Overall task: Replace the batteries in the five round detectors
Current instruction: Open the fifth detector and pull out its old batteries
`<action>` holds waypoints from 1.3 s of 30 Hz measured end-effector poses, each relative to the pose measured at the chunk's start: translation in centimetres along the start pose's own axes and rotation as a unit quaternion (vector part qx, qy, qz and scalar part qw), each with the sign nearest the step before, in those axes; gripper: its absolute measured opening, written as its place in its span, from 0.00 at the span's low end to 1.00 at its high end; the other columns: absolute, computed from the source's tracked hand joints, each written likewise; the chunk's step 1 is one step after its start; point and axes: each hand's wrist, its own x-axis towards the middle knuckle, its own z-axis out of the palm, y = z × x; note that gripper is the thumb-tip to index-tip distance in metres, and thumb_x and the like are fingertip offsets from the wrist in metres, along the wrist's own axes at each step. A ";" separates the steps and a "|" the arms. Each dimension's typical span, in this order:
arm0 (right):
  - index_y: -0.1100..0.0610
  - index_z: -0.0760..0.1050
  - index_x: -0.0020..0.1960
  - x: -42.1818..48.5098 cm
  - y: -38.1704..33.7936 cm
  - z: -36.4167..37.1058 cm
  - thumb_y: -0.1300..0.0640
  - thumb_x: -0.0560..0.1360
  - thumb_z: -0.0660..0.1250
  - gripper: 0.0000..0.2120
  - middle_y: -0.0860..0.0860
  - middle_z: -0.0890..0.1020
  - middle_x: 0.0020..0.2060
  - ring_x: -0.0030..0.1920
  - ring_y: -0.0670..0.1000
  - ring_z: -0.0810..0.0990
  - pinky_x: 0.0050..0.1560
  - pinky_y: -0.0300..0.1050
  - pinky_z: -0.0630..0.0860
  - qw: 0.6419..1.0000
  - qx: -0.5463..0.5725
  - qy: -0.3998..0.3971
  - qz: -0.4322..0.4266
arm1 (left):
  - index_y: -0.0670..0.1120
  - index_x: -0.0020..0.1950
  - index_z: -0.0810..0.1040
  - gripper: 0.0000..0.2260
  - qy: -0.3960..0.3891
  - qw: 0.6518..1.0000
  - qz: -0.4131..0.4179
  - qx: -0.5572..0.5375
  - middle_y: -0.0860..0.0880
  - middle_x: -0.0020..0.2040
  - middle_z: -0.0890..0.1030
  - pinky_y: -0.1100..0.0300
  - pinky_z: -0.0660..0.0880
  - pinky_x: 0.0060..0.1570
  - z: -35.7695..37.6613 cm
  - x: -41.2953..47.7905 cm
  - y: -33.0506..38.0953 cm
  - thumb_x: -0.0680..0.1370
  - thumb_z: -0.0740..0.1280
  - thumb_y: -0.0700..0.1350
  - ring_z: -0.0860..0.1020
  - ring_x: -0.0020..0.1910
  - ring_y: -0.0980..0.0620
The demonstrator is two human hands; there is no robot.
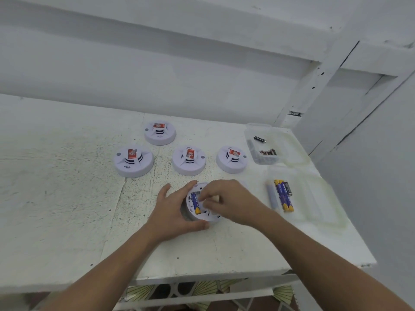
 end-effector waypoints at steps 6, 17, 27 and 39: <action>0.59 0.80 0.37 1.7 0.2 1.2 0.57 0.73 0.58 0.14 0.49 0.82 0.37 0.39 0.54 0.75 0.39 0.52 0.74 0.970 -0.196 -0.051 -0.132 | 0.52 0.73 0.63 0.50 0.002 1.000 -0.011 -0.008 0.71 0.59 0.73 0.57 0.41 0.73 0.0 0.1 0.0 0.57 0.68 0.74 0.68 0.62 0.73; 0.60 0.75 0.32 2.4 -1.3 0.2 0.64 0.65 0.68 0.04 0.52 0.71 0.27 0.31 0.53 0.66 0.26 0.37 0.51 0.954 -0.236 -0.077 -0.169 | 0.53 0.71 0.65 0.47 0.006 1.000 -0.020 -0.022 0.74 0.53 0.71 0.60 0.40 0.72 -0.1 0.2 0.4 0.56 0.69 0.70 0.66 0.58 0.78; 0.58 0.71 0.30 2.0 -0.3 0.9 0.63 0.58 0.70 0.07 0.50 0.72 0.25 0.27 0.51 0.63 0.22 0.39 0.60 0.955 -0.222 -0.003 -0.194 | 0.53 0.70 0.66 0.45 0.007 1.000 -0.018 -0.016 0.70 0.53 0.74 0.58 0.42 0.72 -0.3 0.2 0.6 0.56 0.68 0.70 0.68 0.54 0.78; 0.61 0.76 0.38 0.5 -1.9 1.3 0.58 0.74 0.64 0.08 0.52 0.76 0.33 0.39 0.50 0.70 0.36 0.42 0.66 0.994 -0.101 0.002 -0.031 | 0.52 0.71 0.65 0.48 0.007 1.000 -0.020 -0.009 0.74 0.53 0.71 0.60 0.40 0.72 -0.1 0.1 0.5 0.56 0.68 0.72 0.65 0.56 0.80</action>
